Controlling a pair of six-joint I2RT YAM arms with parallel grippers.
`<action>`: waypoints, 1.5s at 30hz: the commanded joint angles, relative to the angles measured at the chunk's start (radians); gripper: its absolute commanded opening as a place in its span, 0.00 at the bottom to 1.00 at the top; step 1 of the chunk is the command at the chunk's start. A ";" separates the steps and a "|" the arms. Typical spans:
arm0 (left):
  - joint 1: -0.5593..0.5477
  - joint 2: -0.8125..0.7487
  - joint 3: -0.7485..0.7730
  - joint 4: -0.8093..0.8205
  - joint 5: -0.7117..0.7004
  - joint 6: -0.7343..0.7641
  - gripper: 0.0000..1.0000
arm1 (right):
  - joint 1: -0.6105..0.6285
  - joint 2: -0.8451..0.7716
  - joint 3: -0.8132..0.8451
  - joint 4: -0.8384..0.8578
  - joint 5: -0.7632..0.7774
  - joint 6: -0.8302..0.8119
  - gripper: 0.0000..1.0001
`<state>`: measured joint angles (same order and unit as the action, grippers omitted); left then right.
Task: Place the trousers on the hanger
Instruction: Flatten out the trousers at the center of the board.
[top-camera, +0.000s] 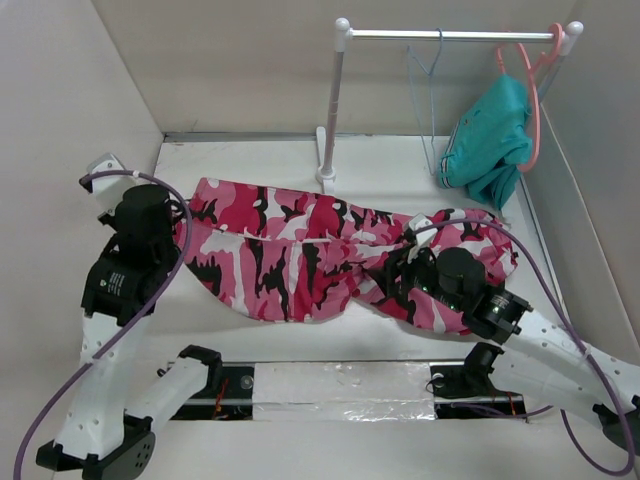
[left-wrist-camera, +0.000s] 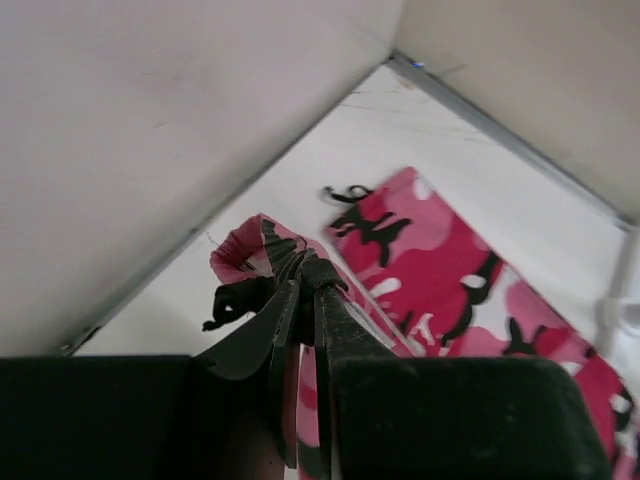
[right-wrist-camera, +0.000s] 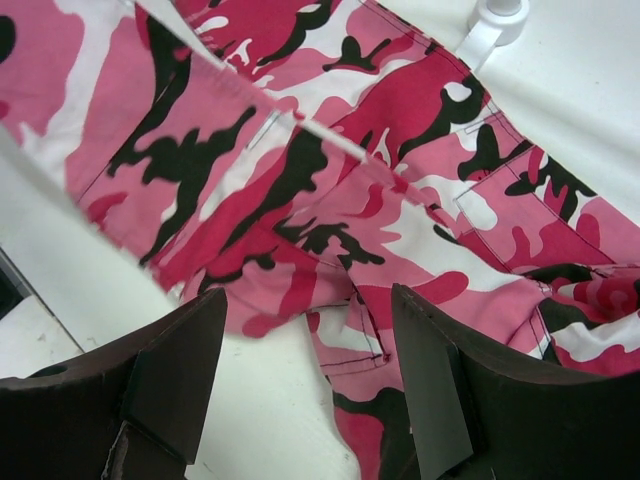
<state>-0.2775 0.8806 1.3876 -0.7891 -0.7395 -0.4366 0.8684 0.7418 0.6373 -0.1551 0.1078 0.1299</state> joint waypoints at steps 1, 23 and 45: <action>0.006 0.011 -0.089 -0.038 -0.251 0.027 0.04 | -0.008 0.004 0.001 0.037 -0.023 -0.019 0.73; 0.255 0.445 -0.148 0.249 -0.026 -0.012 0.57 | 0.001 0.004 -0.016 0.051 -0.086 -0.056 0.35; 0.127 0.417 -0.236 0.504 0.433 -0.021 0.31 | 0.380 1.261 0.590 0.356 -0.027 -0.145 0.67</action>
<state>-0.1883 1.2888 1.1263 -0.3317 -0.3595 -0.4522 1.2217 1.9862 1.1866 0.1696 0.0204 0.0147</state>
